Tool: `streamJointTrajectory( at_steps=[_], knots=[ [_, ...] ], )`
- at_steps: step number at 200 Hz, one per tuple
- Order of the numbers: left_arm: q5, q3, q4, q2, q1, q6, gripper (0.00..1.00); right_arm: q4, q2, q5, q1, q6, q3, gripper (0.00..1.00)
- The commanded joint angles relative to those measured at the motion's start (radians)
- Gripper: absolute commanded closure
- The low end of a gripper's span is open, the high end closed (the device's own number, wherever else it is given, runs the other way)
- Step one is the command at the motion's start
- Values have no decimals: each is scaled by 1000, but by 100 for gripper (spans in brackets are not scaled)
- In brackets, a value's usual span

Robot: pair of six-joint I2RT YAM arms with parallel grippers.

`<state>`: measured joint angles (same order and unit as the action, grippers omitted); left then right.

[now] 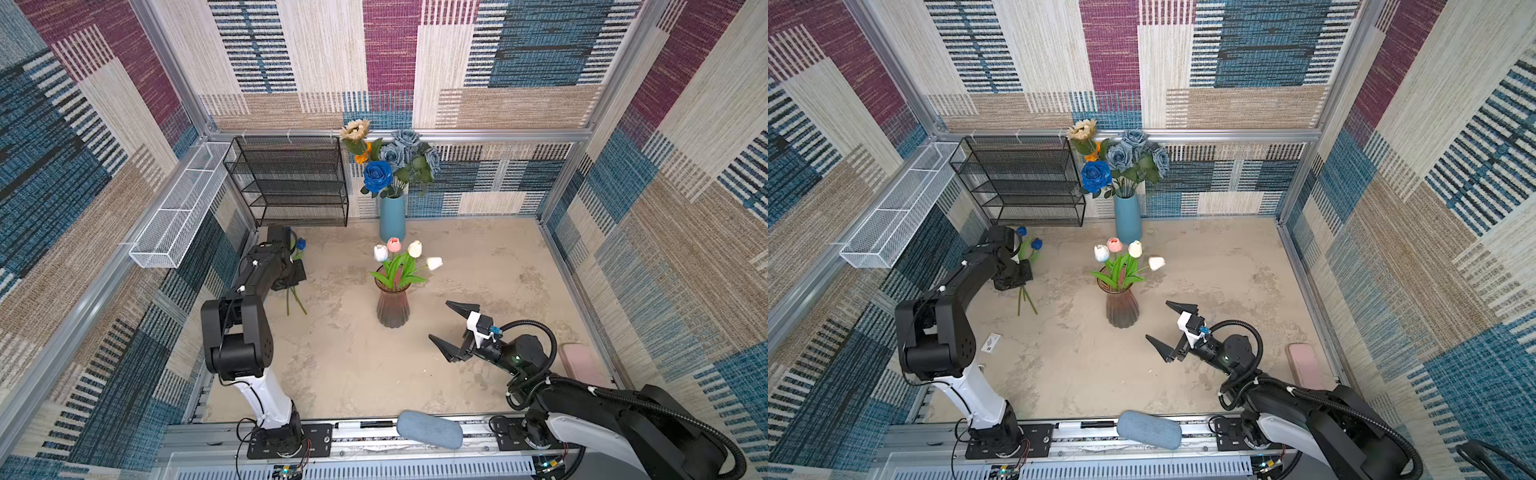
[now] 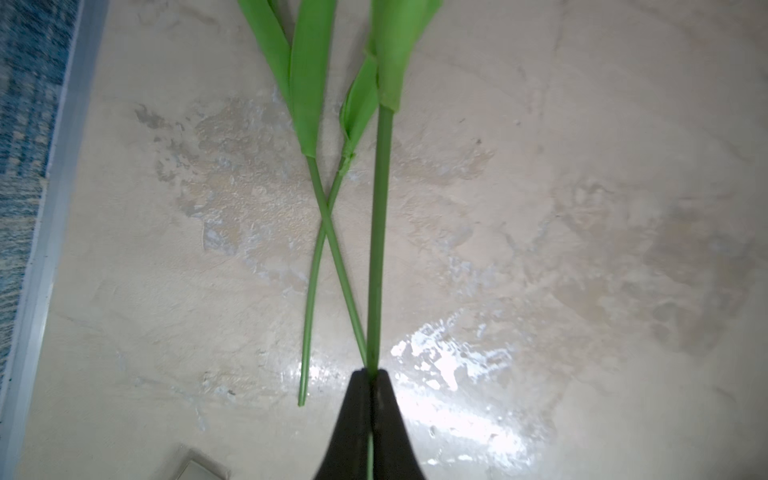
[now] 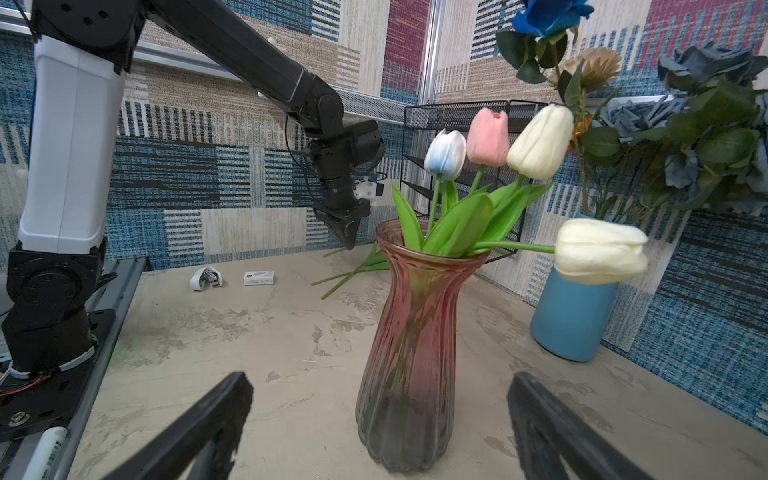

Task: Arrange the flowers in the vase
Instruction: 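Grasp the blue tulip stem with the left gripper and lift it upright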

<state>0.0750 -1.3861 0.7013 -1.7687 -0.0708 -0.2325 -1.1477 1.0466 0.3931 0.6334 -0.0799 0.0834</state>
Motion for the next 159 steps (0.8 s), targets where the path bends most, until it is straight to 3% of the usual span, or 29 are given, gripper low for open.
streamJointTrajectory(
  at_steps=[1, 43, 77, 100, 126, 159],
  knots=[
    [-26, 52, -43, 87, 21, -11, 100, -24, 4, 6, 2, 5, 8, 0],
    [-157, 314, -295, 330, 114, -27, 100, -23, -12, 1, 1, 5, 3, 0],
    [-150, 604, -660, 551, 279, 24, 100, -24, -6, 12, 1, 7, 6, 0],
    [-226, 741, -901, 668, 297, 12, 100, -37, 6, 7, 1, 10, 5, 0],
    [-306, 811, -1090, 730, 303, 21, 100, -29, 9, 20, 0, 11, 12, 0],
    [-445, 809, -1206, 756, 326, 40, 100, -30, 8, 6, 1, 5, 8, 0]
  ],
)
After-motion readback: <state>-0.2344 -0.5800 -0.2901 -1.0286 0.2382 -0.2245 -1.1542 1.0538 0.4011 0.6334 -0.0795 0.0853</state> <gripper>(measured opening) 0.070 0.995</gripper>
